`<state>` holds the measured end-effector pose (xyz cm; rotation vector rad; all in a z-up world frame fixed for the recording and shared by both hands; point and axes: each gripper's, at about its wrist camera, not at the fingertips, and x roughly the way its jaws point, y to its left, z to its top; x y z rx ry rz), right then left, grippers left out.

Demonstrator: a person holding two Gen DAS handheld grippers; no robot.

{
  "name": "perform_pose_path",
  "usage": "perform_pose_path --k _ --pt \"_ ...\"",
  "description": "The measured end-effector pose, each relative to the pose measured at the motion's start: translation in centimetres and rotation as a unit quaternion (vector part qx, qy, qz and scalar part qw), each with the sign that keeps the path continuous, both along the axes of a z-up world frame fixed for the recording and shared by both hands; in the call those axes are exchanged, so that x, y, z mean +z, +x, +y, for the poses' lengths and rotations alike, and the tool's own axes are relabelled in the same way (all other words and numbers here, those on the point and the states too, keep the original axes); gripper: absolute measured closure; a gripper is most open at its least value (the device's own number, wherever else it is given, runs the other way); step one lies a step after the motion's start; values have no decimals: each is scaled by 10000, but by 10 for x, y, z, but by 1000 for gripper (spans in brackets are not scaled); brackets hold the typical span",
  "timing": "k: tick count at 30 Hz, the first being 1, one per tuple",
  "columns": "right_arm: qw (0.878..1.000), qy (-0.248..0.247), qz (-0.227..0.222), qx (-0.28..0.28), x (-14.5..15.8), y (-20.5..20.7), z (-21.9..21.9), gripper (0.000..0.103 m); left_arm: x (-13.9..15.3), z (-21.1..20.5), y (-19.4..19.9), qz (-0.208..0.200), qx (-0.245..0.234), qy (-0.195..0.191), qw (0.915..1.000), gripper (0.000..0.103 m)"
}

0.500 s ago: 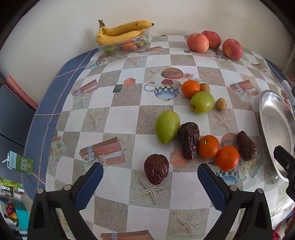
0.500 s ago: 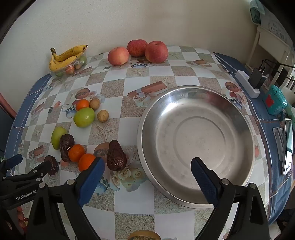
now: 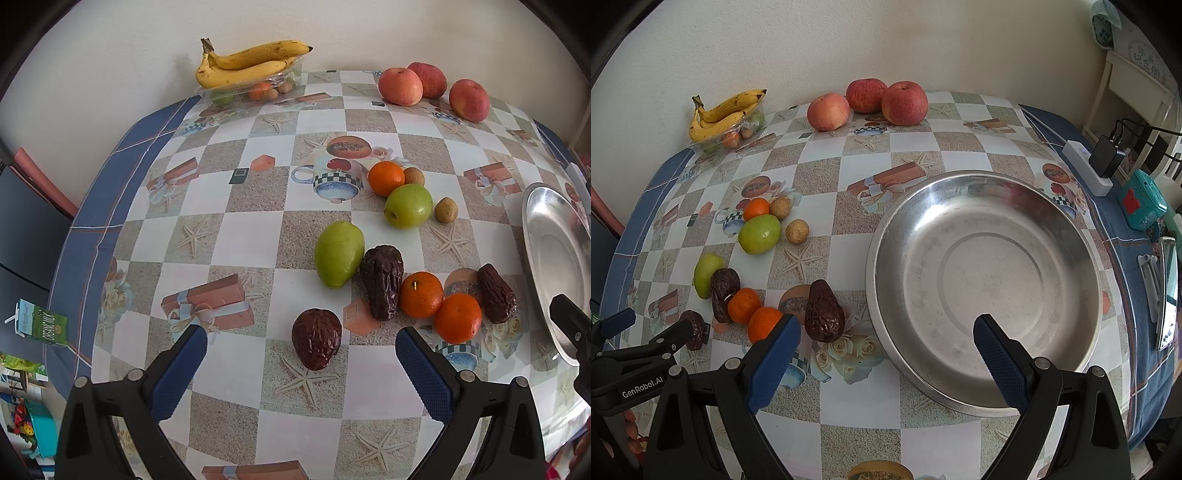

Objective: Organize fruits

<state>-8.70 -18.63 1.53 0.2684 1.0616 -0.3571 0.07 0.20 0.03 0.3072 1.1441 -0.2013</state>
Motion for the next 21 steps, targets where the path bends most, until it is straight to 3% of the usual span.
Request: perform_pose_path --k 9,14,21 --pt "10000 7 6 -1 0 0 0 8 0 7 3 -26 -12 16 10000 0" --pt "10000 13 20 1 0 0 0 8 3 3 1 -268 -23 -63 9996 0" --pt "10000 14 21 1 0 1 -1 8 3 1 0 -14 -136 -326 9994 0"
